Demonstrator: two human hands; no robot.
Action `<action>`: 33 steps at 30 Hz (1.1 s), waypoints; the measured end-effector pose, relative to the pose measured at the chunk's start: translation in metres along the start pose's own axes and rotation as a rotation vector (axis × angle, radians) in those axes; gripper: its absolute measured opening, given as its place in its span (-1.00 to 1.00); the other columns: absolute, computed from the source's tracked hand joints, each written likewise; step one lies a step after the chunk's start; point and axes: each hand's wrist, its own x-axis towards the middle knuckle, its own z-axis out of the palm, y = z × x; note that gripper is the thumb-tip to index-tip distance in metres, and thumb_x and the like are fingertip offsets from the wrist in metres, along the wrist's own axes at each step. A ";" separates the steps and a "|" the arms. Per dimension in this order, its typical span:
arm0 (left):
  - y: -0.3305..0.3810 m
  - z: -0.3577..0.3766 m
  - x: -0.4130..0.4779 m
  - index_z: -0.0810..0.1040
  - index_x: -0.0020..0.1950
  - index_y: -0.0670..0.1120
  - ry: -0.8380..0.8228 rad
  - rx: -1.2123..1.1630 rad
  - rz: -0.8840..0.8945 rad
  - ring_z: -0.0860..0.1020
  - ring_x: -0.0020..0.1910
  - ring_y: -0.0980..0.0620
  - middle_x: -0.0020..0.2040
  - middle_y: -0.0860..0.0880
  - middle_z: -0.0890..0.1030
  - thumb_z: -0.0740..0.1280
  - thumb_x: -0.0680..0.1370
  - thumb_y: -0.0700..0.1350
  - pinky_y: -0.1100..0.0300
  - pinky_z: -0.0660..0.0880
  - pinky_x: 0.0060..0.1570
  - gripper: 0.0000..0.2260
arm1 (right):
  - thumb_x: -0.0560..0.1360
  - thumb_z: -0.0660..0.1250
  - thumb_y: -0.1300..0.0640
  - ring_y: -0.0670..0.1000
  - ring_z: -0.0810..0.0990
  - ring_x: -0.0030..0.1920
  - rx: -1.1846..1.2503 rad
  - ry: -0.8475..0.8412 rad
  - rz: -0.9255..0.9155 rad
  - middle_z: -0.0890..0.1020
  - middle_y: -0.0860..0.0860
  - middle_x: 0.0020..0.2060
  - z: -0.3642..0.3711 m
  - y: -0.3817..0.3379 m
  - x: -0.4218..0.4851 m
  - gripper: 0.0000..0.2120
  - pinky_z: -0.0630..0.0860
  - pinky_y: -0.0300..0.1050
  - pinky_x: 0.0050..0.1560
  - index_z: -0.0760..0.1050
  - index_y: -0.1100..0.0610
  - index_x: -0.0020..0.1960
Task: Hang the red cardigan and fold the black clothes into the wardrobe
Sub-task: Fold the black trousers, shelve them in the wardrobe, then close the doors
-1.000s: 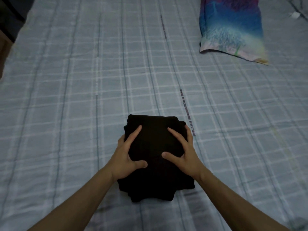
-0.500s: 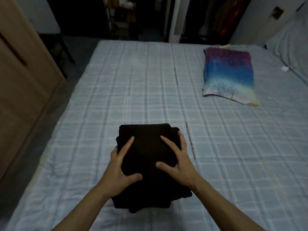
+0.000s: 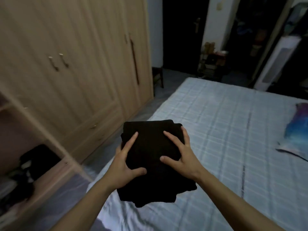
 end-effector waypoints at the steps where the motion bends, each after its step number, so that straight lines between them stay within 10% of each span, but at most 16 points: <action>1: -0.001 -0.012 -0.014 0.03 0.46 0.53 0.042 0.001 -0.020 0.26 0.46 0.02 0.49 0.02 0.16 0.63 0.31 -0.03 -0.02 0.30 0.46 0.01 | 0.40 0.52 -0.13 -0.24 0.02 0.43 0.006 -0.031 -0.028 -0.33 -0.24 0.52 0.010 -0.012 0.004 -0.24 0.16 -0.67 0.14 0.18 -0.42 0.45; 8: -0.035 -0.105 -0.117 0.05 0.47 0.51 0.327 -0.048 -0.115 0.30 0.40 0.24 0.50 0.11 0.15 0.64 0.30 -0.08 0.31 0.38 0.35 0.03 | 0.40 0.52 -0.14 -0.17 0.03 0.47 0.010 -0.250 -0.244 -0.29 -0.25 0.52 0.113 -0.101 0.037 -0.22 0.19 -0.37 0.35 0.16 -0.41 0.47; 10: -0.051 -0.135 -0.147 0.06 0.47 0.50 0.365 -0.078 -0.143 0.31 0.45 0.15 0.53 0.09 0.15 0.64 0.30 -0.08 0.19 0.43 0.35 0.02 | 0.40 0.52 -0.14 -0.18 0.04 0.49 0.028 -0.303 -0.282 -0.29 -0.24 0.53 0.152 -0.127 0.039 -0.22 0.16 -0.48 0.32 0.17 -0.39 0.47; 15: -0.095 -0.207 -0.216 0.06 0.52 0.38 0.505 -0.071 -0.142 0.28 0.16 0.60 0.45 0.12 0.15 0.61 0.36 -0.19 0.62 0.38 -0.01 0.00 | 0.39 0.52 -0.15 -0.17 0.04 0.52 0.086 -0.415 -0.356 -0.28 -0.26 0.52 0.252 -0.190 0.048 -0.23 0.16 -0.59 0.22 0.19 -0.40 0.46; 21: -0.163 -0.290 -0.288 0.00 0.47 0.52 0.607 -0.025 -0.243 0.07 0.51 0.14 0.56 0.08 0.10 0.63 0.31 -0.01 0.07 0.15 0.49 0.03 | 0.39 0.52 -0.15 -0.23 -0.03 0.53 0.080 -0.504 -0.441 -0.27 -0.29 0.52 0.371 -0.254 0.055 -0.24 0.10 -0.52 0.27 0.20 -0.37 0.47; 33: -0.257 -0.414 -0.271 0.00 0.48 0.50 0.698 -0.032 -0.316 0.07 0.56 -0.02 0.55 0.13 0.15 0.61 0.23 0.15 -0.20 0.20 0.49 0.04 | 0.40 0.51 -0.15 -0.23 -0.07 0.54 0.044 -0.590 -0.489 -0.21 -0.25 0.55 0.511 -0.306 0.160 -0.25 0.13 -0.10 0.51 0.20 -0.40 0.46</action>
